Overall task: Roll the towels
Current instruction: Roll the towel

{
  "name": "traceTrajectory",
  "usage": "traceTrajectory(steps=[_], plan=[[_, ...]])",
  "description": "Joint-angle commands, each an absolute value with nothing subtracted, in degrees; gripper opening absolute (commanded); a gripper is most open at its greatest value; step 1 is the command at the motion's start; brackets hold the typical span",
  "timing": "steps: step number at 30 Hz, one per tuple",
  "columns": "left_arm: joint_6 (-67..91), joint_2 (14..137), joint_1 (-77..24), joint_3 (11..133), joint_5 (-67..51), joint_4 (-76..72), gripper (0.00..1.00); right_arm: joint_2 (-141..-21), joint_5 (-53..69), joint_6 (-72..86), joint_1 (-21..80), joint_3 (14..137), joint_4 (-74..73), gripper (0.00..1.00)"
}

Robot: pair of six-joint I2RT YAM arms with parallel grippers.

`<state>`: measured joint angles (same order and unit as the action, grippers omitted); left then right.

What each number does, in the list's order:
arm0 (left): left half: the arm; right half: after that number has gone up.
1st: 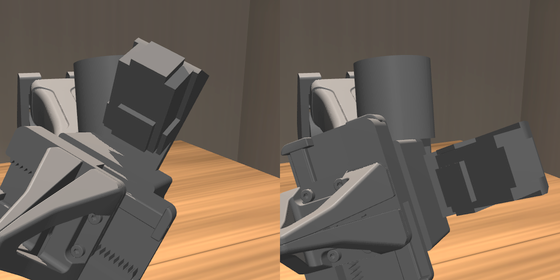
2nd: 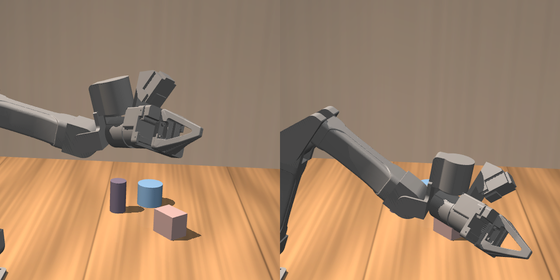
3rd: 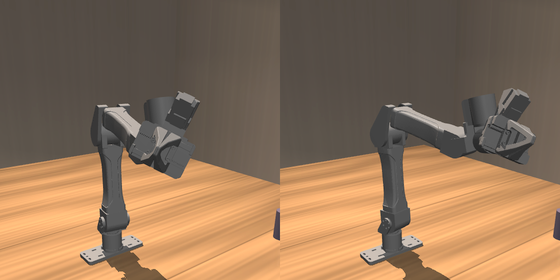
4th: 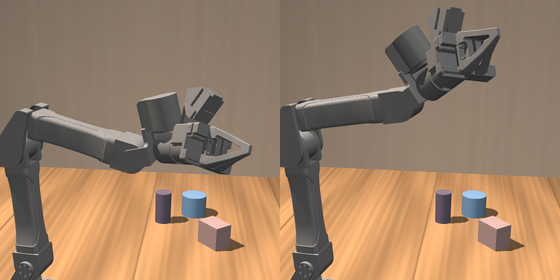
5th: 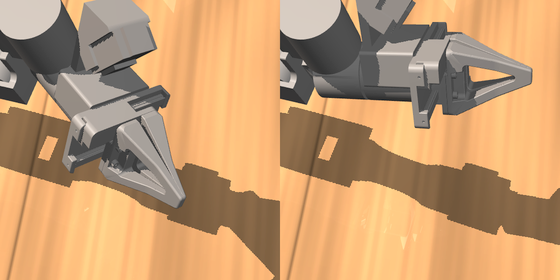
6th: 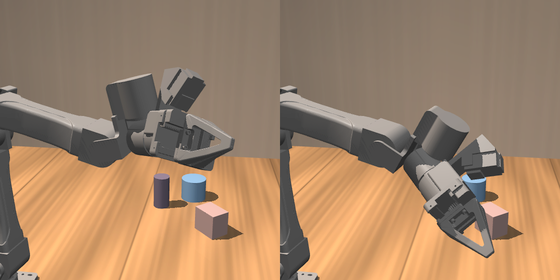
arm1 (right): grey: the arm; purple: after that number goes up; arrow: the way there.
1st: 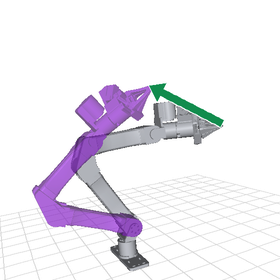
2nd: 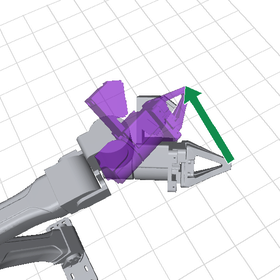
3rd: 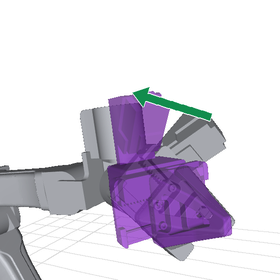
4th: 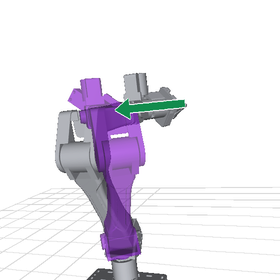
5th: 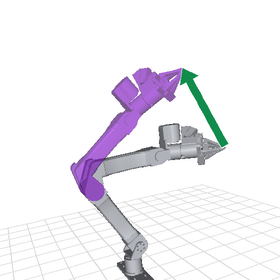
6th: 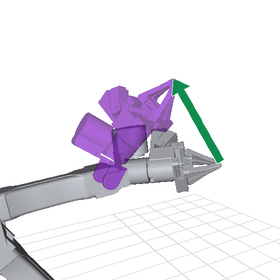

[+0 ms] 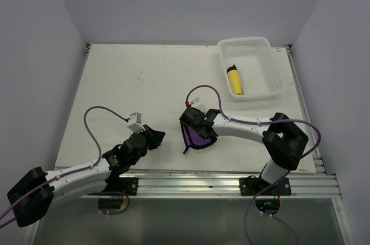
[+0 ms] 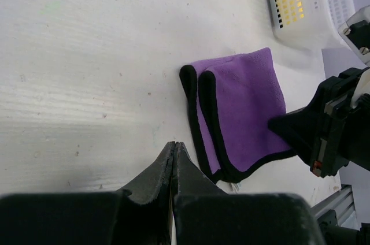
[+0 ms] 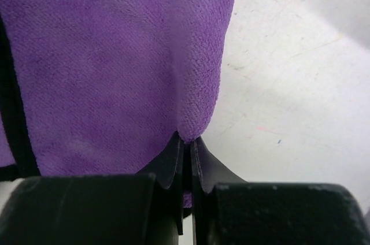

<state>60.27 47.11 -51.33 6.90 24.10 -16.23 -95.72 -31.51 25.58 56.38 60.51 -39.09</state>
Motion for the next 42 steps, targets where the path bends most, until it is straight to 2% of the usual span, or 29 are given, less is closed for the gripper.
traceTrajectory(steps=[1, 8, 9, 15, 17, 27, 30, 35, 39, 42], plan=[[58.3, 45.3, -50.4, 7.5, 22.8, -11.8, 0.00, -97.8, -38.6, 19.4, 58.7, 62.0, -38.8, 0.00], [57.7, 47.1, -47.0, 6.3, 20.0, -13.7, 0.00, -103.0, -50.0, 17.4, 67.1, 62.1, -36.5, 0.00], [56.6, 48.5, -42.7, 6.1, 15.3, -14.9, 0.00, -104.3, -53.8, 17.5, 70.4, 62.7, -34.7, 0.00], [54.1, 46.8, -31.8, 7.4, 8.8, -12.8, 0.00, -106.8, -56.0, 16.5, 72.4, 63.7, -35.9, 0.00], [53.0, 46.8, -28.6, 10.1, 9.6, -10.2, 0.00, -107.7, -56.4, 14.5, 73.7, 64.0, -35.7, 0.00], [45.2, 46.5, -26.2, 29.2, 16.1, -1.1, 0.00, -112.7, -57.4, 5.2, 77.8, 64.5, -33.1, 0.00], [42.0, 47.4, -25.8, 32.4, 15.0, -0.4, 0.00, -114.7, -58.2, 1.6, 80.8, 64.1, -31.4, 0.00], [42.3, 51.1, -24.7, 30.3, 3.8, -8.7, 0.00, -120.3, -60.3, -2.5, 84.2, 64.4, -30.3, 0.00], [42.3, 60.2, -24.1, 29.8, -13.8, -17.9, 0.00, -121.6, -61.1, -2.9, 84.5, 65.0, -30.1, 0.00], [41.9, 66.7, -24.1, 30.9, -22.7, -21.5, 0.00, -122.7, -60.4, -2.2, 84.2, 66.5, -31.6, 0.00]])
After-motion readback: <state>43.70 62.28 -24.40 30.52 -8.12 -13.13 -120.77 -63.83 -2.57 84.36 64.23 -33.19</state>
